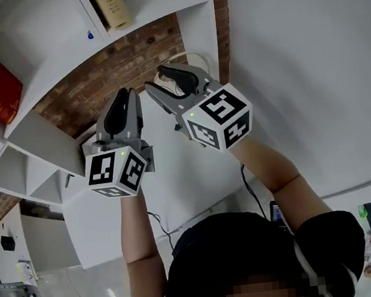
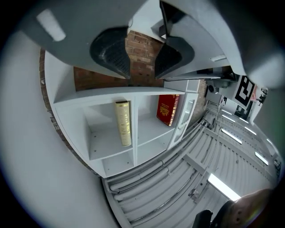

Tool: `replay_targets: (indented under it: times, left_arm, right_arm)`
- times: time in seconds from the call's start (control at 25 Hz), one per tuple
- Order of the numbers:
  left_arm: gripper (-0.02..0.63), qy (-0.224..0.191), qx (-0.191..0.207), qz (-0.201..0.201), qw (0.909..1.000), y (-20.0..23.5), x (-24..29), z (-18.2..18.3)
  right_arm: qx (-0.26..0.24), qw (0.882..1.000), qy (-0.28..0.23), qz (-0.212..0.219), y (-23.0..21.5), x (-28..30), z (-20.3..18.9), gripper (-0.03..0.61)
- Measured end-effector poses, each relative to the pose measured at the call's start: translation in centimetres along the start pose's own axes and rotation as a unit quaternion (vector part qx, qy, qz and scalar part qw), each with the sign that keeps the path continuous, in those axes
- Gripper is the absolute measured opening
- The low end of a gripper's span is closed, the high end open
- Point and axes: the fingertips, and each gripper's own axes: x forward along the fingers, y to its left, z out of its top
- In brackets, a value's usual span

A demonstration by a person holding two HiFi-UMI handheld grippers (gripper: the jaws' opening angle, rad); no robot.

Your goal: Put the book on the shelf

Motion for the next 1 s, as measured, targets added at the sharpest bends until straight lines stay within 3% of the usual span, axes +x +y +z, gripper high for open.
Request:
replay_targets:
  times: [0.28,0.6,1.0]
  left_arm:
    - [0.057,0.007,-0.062,0.025,0.9977,0.4,-3.8,-4.3]
    - [0.055,0.032,-0.088,0.034,0.9951,0.4,-6.5,-7.2]
    - [0.055,0.043,-0.079,0.074,0.9932,2.4,-10.1,-8.6]
  right_arm:
    - [0.06,0.998,0.006,-0.006,1.8,-2.5,-4.2,0.163]
    - [0.139,0.99,0.013,0.011,5.0,-3.6,-7.9,0.116]
    - [0.114,0.992,0.035,0.032,8.9,-2.2,-10.4,0.075]
